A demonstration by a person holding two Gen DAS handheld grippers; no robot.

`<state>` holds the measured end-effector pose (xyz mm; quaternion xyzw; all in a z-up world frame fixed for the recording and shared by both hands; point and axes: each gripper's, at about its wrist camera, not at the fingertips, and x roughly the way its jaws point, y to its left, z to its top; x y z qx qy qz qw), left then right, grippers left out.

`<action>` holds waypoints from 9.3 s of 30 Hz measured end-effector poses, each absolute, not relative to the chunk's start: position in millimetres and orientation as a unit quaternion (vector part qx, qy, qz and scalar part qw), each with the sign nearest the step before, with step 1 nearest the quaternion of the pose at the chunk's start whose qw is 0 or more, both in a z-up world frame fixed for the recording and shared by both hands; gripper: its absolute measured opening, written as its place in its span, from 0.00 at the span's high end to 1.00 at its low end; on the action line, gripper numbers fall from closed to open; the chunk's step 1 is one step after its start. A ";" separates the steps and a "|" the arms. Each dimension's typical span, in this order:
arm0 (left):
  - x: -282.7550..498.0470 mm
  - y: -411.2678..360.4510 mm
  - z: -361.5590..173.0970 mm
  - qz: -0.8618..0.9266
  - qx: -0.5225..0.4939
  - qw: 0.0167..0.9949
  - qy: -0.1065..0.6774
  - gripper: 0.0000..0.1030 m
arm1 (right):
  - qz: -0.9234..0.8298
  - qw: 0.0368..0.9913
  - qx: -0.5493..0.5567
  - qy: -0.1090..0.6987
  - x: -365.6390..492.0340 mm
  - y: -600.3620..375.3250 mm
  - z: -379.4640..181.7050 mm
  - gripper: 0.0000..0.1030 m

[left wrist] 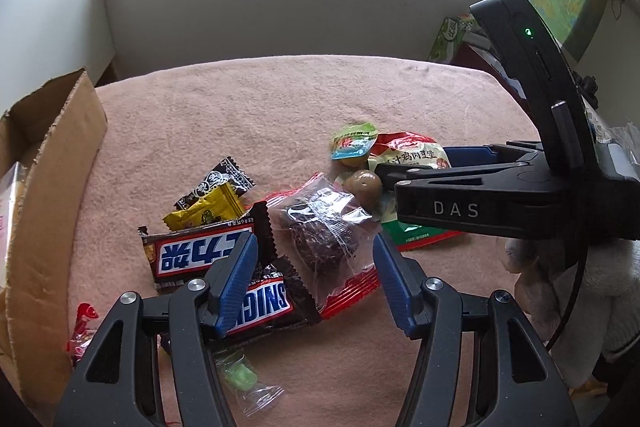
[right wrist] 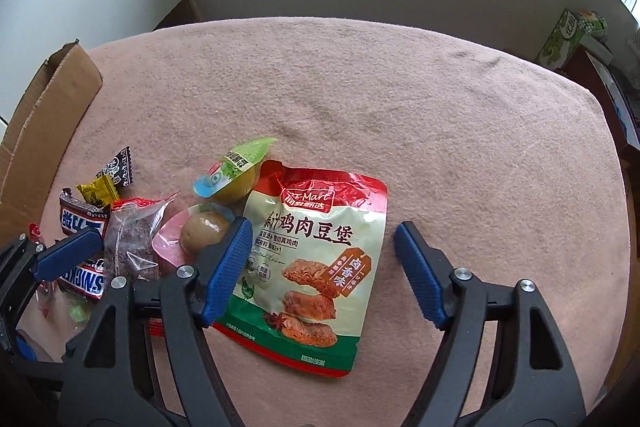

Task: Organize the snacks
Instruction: 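Grasp the snack pouch with the right gripper while the left gripper grasps the red-wrapped candy bag, then carry the pouch and candy bag into the box and open both grippers, then move the left gripper to the Snickers bar while the right gripper approaches the jelly cup, then grasp the Snickers bar with the left gripper while the right gripper grasps the jelly cup, then carry the Snickers bar and brown jelly cup into the box and open both grippers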

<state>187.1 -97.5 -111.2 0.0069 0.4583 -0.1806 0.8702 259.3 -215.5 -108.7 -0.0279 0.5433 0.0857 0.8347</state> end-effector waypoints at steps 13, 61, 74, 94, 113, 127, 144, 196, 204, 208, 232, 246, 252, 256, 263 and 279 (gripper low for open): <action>192.1 -96.2 -114.7 -0.183 -0.003 0.868 0.462 0.61 | 0.083 0.833 -0.042 0.546 248.4 -226.0 -107.6 0.24; 154.9 -71.0 -90.8 -0.187 -0.036 0.885 0.426 0.73 | 0.115 0.878 0.041 0.463 157.9 -275.1 -50.8 0.82; 139.9 -26.0 -56.1 -0.163 -0.062 0.906 0.385 0.73 | 0.161 0.891 0.034 0.423 153.4 -231.8 -5.7 0.82; 114.3 96.4 -25.7 -0.071 -0.109 0.934 0.333 0.73 | 0.256 0.878 0.008 0.404 176.3 -88.8 25.4 0.82; 131.1 151.2 -56.7 -0.020 -0.127 0.924 0.360 0.73 | 0.306 0.842 -0.037 0.442 228.9 32.2 -10.4 0.81; 130.7 151.9 -48.9 -0.013 -0.130 0.929 0.347 0.38 | 0.299 0.861 -0.036 0.410 225.8 28.3 3.9 0.21; 111.5 117.0 -32.4 -0.046 -0.130 0.930 0.339 0.38 | 0.233 0.888 0.014 0.396 188.5 -103.9 26.4 0.19; 165.8 -72.4 -110.9 -0.214 0.037 0.829 0.516 0.44 | 0.175 0.830 0.103 0.520 228.9 -223.6 -86.1 0.22; 175.9 -66.0 -111.3 -0.202 0.050 0.836 0.507 0.44 | 0.163 0.818 0.066 0.548 238.9 -205.3 -105.0 0.33; 177.3 -71.1 -116.8 -0.201 0.067 0.835 0.508 0.43 | 0.155 0.818 0.042 0.553 237.3 -197.2 -111.4 0.44; 183.2 -89.6 -110.7 -0.215 0.105 0.845 0.478 0.39 | 0.153 0.821 0.002 0.550 230.1 -194.2 -113.3 0.67; 174.2 -111.6 -112.5 -0.244 0.102 0.829 0.492 0.41 | 0.147 0.823 0.010 0.549 228.9 -204.0 -111.8 0.67; 186.3 -106.8 -121.7 -0.232 0.095 0.826 0.504 0.67 | 0.143 0.823 0.013 0.549 227.9 -206.0 -110.6 0.67; 185.3 -103.3 -121.0 -0.229 0.080 0.831 0.501 0.69 | 0.143 0.824 0.016 0.548 226.5 -207.1 -110.5 0.68; 177.5 -76.4 -110.3 -0.220 0.040 0.836 0.500 0.70 | 0.143 0.828 0.031 0.542 221.0 -213.8 -103.2 0.69; 148.5 -39.1 -54.0 -0.212 0.006 0.871 0.442 0.70 | 0.168 0.852 0.048 0.493 196.4 -206.0 -39.9 0.69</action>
